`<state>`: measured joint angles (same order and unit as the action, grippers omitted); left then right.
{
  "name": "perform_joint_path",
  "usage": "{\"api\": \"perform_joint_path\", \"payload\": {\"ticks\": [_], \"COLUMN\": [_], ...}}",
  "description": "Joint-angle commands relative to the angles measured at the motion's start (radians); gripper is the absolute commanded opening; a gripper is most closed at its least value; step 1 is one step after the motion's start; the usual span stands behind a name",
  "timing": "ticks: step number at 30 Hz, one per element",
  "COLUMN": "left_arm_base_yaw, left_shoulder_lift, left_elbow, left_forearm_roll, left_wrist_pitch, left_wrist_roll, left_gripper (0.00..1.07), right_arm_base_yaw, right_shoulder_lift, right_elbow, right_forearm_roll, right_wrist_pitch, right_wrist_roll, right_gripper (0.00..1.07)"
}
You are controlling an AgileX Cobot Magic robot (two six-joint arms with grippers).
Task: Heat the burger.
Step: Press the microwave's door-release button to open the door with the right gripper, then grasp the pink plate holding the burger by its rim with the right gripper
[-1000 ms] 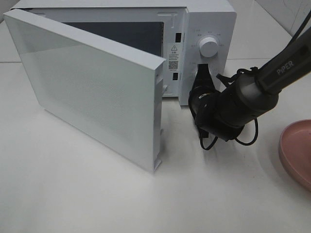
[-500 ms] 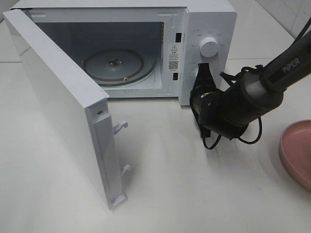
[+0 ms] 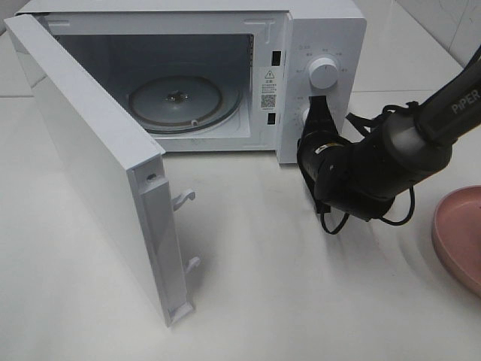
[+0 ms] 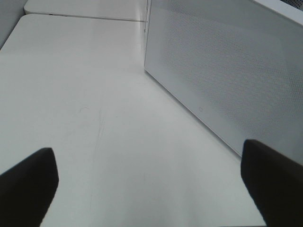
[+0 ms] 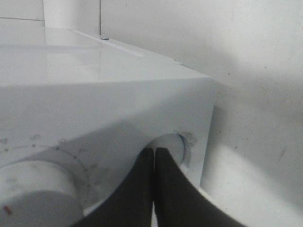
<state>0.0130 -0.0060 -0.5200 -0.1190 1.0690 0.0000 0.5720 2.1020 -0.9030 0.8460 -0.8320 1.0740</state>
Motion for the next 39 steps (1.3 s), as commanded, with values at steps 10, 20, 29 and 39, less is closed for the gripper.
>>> {"api": "perform_joint_path", "payload": {"ticks": [10,20,29,39], "left_arm_base_yaw": [-0.002,-0.002,-0.002,-0.002], "left_shoulder_lift": [-0.015,-0.015,-0.015,-0.015], "left_elbow": [0.001,0.001,0.001,0.001], "left_forearm_roll": [-0.004,-0.004,-0.004,-0.004], "left_wrist_pitch": [-0.001,-0.001,-0.001,-0.001], "left_wrist_roll": [-0.008,-0.008,-0.008,-0.008], "left_gripper": [0.99,0.99,0.99,0.99], "right_arm_base_yaw": [0.003,0.003,0.003,-0.001], "right_shoulder_lift": [-0.107,-0.217,-0.335,-0.410], "right_elbow": [0.109,0.226,0.307,0.310], "right_forearm_roll": [-0.033,-0.037,-0.037,-0.037], "right_wrist_pitch": [-0.031,0.025,0.135,0.313], "right_wrist_roll": [-0.008,-0.075,-0.266,-0.608], "right_gripper": [0.00,0.00,0.00,0.00]}}
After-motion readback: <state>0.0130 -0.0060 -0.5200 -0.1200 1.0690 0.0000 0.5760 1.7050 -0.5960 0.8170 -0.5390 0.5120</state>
